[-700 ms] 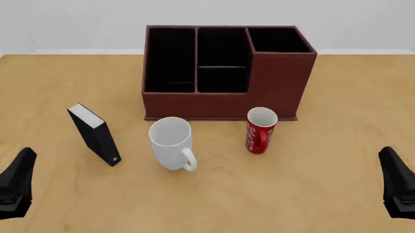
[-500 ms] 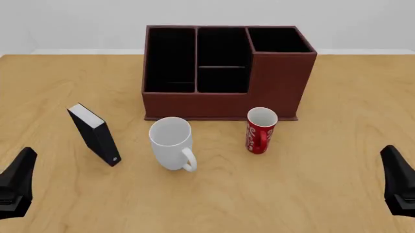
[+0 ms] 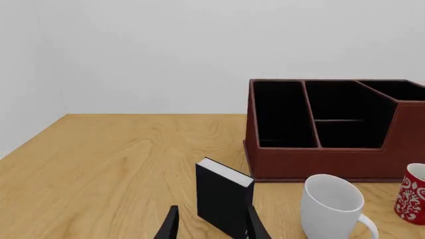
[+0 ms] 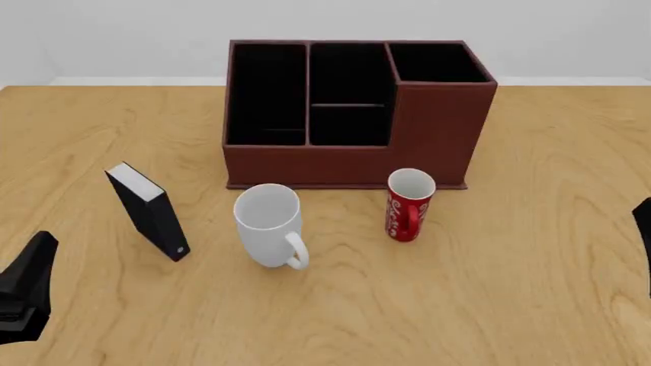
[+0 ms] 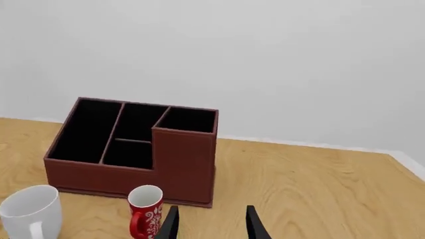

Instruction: Pick up the white mug and place it to the right of the caddy.

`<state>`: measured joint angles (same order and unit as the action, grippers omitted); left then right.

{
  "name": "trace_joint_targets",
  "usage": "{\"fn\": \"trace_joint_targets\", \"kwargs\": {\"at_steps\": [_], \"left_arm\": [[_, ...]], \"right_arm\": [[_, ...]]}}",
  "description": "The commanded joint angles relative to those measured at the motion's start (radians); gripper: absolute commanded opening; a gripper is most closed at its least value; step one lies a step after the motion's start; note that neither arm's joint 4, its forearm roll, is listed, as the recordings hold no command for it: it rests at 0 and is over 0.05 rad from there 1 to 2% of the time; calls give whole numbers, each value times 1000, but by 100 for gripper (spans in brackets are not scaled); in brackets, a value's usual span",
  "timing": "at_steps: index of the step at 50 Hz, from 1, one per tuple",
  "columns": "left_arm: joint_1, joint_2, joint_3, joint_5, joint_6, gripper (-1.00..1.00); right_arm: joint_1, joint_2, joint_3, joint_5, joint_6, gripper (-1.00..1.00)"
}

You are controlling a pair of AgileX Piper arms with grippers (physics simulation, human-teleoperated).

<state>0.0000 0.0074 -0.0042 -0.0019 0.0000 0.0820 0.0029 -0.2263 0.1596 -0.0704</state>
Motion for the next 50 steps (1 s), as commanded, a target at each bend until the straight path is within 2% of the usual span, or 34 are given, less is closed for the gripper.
{"fn": "trace_joint_targets", "kwargs": {"at_steps": [1,7,17,20,30,50], "left_arm": [[0,0,0,0,0,100],[0,0,0,0,0,100],[0,0,0,0,0,100],[0,0,0,0,0,100],[0,0,0,0,0,100],[0,0,0,0,0,100]], "right_arm": [[65,-1,-210,171,-79,100],[102,40,-267,186,-112,100],[230,237,-395,193,-209,100],[290,314,-421,195,-262,100],[388,456,-486,201,-329,100],[498,603,-542,201,-362,100]]}}
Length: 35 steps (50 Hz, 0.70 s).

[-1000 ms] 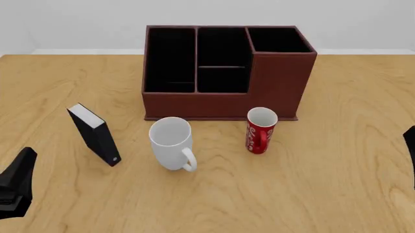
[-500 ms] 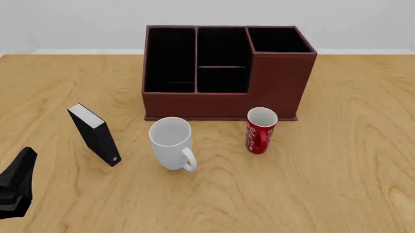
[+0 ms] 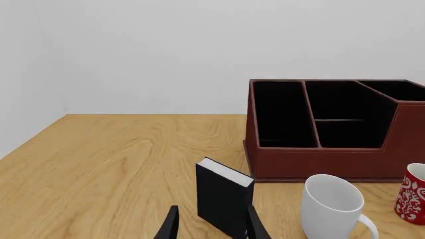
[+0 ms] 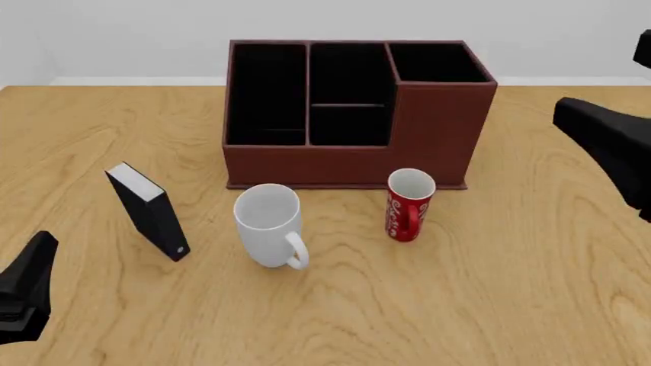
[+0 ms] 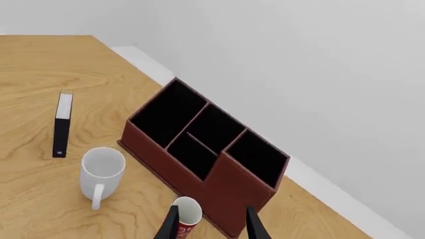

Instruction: Pick up the white mug and place it to the right of the caddy.

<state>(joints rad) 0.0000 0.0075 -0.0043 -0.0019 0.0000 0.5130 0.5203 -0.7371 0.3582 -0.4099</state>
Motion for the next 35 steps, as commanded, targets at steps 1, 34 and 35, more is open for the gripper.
{"fn": "trace_joint_targets", "kwargs": {"at_steps": [1,34,35], "left_arm": [[0,0,0,0,0,100],[0,0,0,0,0,100],[0,0,0,0,0,100]], "right_arm": [[71,91,-31,1,-22,100],[219,303,-114,-49,18,100],[226,311,-113,-54,23,100]]}}
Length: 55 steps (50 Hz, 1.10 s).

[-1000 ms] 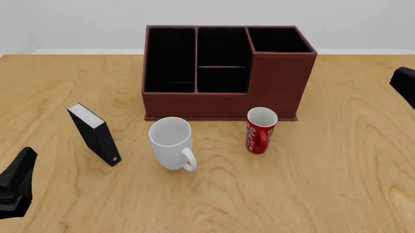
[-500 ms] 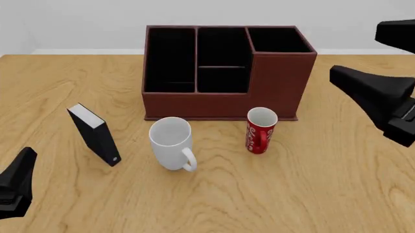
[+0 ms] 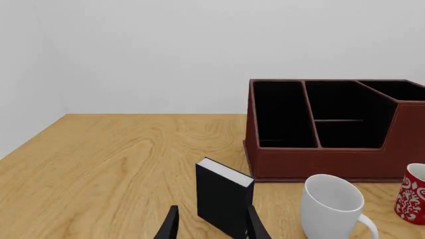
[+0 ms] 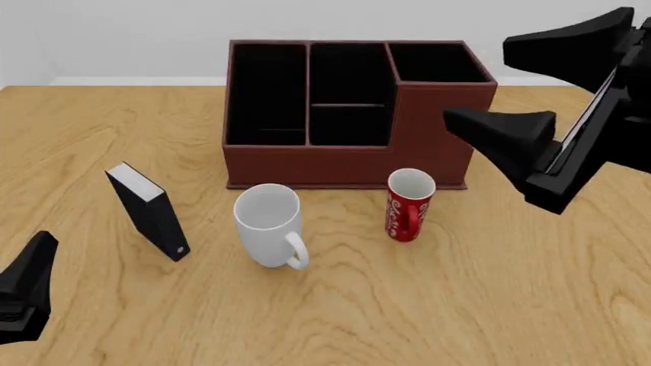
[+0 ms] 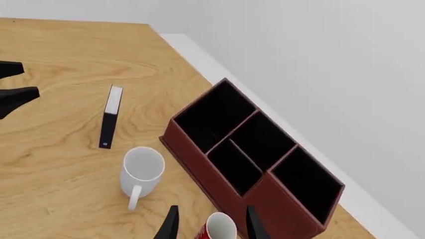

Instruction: Pick up the white mug and place it to the right of the caddy.

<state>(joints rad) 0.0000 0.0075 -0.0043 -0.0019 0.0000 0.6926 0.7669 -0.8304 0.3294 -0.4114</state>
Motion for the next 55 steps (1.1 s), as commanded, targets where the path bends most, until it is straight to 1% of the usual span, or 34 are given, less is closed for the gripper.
{"fn": "trace_joint_targets", "kwargs": {"at_steps": [1,16,34,48,55], "left_arm": [[0,0,0,0,0,100],[0,0,0,0,0,100],[0,0,0,0,0,100],[0,0,0,0,0,100],[0,0,0,0,0,100]], "right_arm": [[53,72,-19,-28,28,100],[129,174,-19,-68,39,100],[187,252,-7,-115,70,100],[203,298,-11,-156,107,100],[199,319,-7,-184,137,100]]}}
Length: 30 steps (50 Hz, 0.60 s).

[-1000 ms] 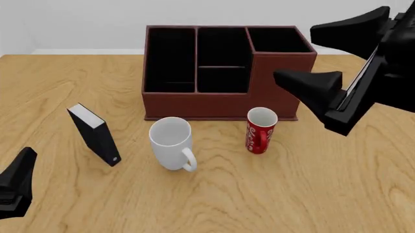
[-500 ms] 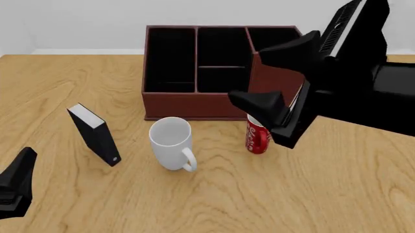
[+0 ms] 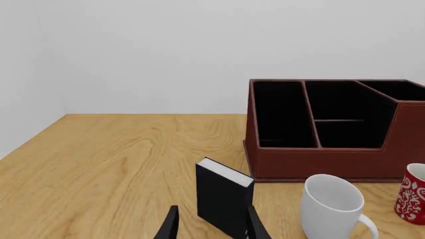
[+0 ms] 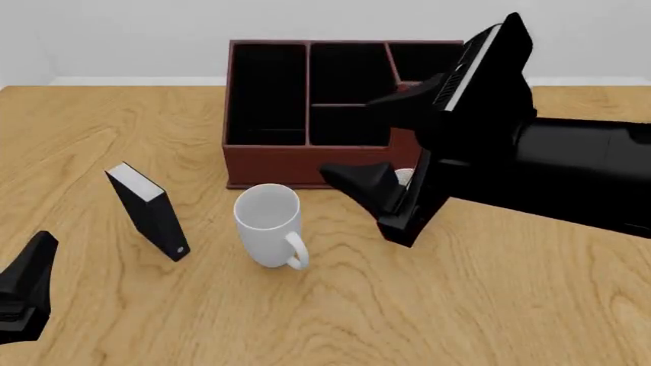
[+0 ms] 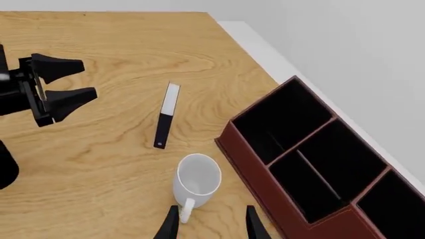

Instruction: Pick up the white mug and place it to the right of the caddy.

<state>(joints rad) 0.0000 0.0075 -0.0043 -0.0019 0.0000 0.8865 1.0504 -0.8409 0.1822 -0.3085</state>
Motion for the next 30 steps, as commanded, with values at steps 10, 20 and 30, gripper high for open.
{"fn": "trace_joint_targets", "kwargs": {"at_steps": [10,20,30], "left_arm": [[0,0,0,0,0,100],[0,0,0,0,0,100],[0,0,0,0,0,100]], "right_arm": [[11,65,15,-63,65,100],[17,113,36,-108,111,100],[23,157,72,-164,155,100]]}}
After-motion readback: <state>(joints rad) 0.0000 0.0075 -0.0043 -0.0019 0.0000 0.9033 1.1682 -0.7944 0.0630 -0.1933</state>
